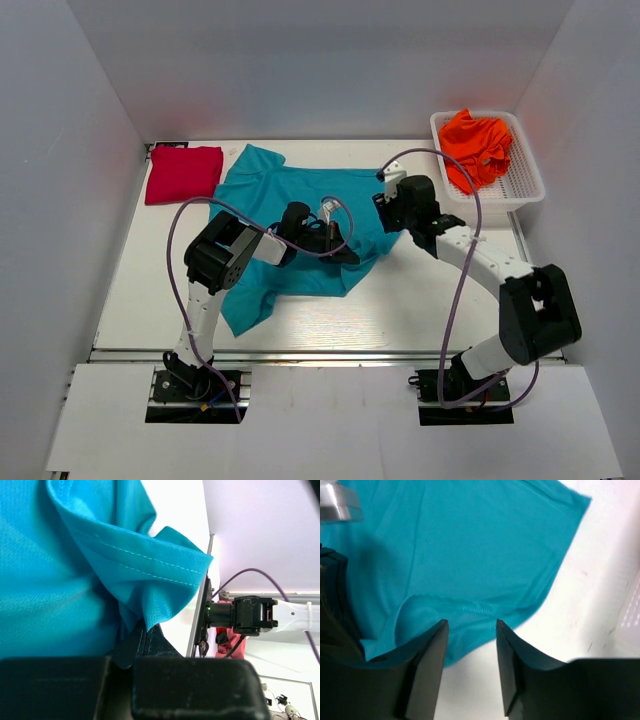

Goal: Fold and stack the t-shirts
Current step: Flatten out the tshirt

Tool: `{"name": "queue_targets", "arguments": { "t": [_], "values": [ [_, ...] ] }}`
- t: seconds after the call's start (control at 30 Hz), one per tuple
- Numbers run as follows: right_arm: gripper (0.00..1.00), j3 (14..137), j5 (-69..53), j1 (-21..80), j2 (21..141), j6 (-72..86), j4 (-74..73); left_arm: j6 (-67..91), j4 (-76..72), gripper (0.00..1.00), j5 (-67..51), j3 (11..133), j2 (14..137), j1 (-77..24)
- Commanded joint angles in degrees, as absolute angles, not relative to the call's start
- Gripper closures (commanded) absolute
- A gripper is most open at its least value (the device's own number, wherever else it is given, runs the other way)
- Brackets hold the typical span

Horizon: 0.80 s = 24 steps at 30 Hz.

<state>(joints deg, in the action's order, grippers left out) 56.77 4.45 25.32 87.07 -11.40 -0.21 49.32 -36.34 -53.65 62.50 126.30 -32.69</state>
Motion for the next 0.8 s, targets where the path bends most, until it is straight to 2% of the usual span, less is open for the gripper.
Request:
{"name": "queue_targets", "arguments": {
  "t": [0.0,0.13,0.37,0.77],
  "values": [
    [0.5,52.83,7.19,24.09,83.06,-4.67,0.09,51.67,-40.69,1.0,-54.49,61.88,124.01,-32.26],
    [0.44,50.1,7.21,21.72,81.65,7.7,-3.6,52.21,-41.22,1.0,-54.49,61.35,124.01,-32.26],
    [0.47,46.85,-5.68,14.52,85.69,18.54,-2.12,53.44,-43.15,1.0,-55.02,60.3,124.54,-31.73],
    [0.52,41.32,-29.43,6.59,93.69,27.5,17.64,53.96,-43.68,1.0,-54.5,59.77,124.54,-31.73]
  ]
}}
